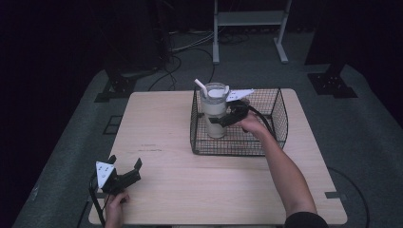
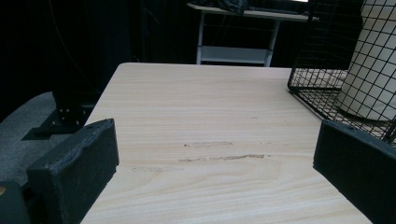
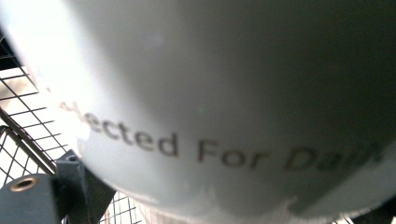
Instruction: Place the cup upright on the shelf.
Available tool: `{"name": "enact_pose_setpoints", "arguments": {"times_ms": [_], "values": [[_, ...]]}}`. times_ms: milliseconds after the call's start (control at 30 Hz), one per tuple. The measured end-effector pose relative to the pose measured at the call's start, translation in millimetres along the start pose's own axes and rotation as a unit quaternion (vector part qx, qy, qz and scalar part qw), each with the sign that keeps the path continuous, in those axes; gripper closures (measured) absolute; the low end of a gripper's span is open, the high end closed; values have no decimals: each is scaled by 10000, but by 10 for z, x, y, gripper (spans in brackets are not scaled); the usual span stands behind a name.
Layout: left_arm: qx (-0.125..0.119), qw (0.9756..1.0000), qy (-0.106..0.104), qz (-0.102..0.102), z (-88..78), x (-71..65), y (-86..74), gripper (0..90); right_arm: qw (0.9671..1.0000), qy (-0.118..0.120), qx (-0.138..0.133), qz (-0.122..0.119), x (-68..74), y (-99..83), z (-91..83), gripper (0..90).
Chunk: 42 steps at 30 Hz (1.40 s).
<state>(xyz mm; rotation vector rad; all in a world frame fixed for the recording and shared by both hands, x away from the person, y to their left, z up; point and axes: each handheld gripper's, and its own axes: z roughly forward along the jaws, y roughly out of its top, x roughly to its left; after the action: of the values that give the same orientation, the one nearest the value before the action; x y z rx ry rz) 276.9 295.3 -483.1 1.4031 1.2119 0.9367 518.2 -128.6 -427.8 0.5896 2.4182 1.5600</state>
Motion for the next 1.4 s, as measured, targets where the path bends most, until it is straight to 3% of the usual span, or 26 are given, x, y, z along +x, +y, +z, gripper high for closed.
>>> {"name": "enact_pose_setpoints", "arguments": {"times_ms": [1400], "values": [[10, 10000, 22, 77, 2, -18, -1, 0, 9997, -85, 195, -105, 18, -67, -232, 76]]}}
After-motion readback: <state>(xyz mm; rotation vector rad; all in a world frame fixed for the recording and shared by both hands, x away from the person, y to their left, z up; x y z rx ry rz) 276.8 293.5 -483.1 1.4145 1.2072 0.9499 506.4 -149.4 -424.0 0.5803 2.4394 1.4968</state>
